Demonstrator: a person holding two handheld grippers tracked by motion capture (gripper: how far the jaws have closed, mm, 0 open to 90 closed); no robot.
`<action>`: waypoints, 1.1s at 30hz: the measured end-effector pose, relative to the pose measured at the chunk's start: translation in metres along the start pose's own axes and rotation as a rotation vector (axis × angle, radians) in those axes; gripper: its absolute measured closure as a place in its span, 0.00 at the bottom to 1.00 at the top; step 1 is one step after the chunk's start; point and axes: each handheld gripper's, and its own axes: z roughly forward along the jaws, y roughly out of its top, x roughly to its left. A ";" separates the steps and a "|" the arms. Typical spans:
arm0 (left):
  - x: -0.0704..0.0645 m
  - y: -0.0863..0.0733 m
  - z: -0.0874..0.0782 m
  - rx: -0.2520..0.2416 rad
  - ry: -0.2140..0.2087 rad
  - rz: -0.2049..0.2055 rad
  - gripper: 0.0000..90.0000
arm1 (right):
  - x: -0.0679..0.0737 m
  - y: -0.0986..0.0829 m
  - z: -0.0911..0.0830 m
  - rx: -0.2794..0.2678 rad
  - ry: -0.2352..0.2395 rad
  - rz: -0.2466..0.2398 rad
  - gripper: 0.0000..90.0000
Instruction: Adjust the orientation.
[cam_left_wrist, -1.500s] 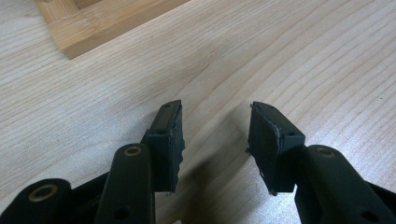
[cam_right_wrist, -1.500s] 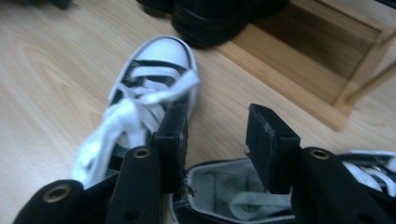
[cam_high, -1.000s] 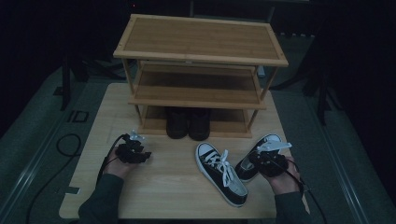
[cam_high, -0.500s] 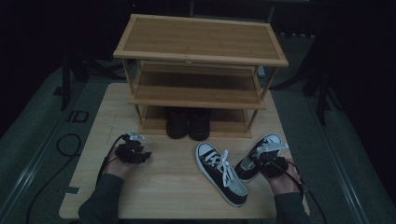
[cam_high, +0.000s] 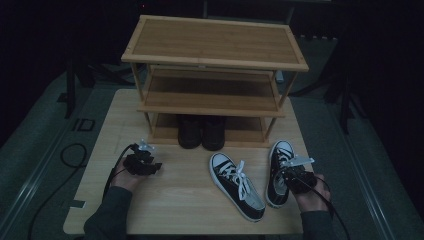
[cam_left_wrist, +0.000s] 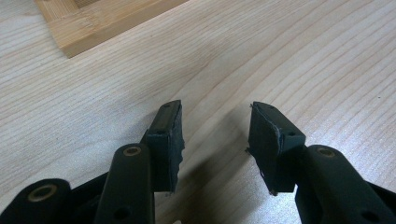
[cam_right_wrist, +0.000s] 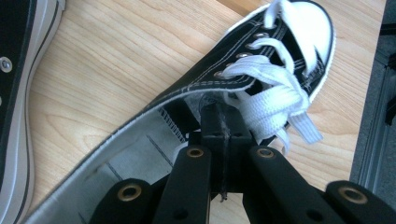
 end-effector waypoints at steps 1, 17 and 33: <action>0.000 0.000 0.000 0.002 -0.001 0.001 0.61 | 0.000 0.000 -0.001 -0.001 0.001 -0.001 0.99; 0.001 0.000 0.000 -0.002 -0.008 -0.006 0.61 | -0.009 -0.005 -0.023 -0.049 0.008 0.105 0.80; 0.001 0.000 0.000 -0.001 -0.006 -0.006 0.61 | -0.016 -0.008 -0.014 -0.023 0.038 0.203 0.68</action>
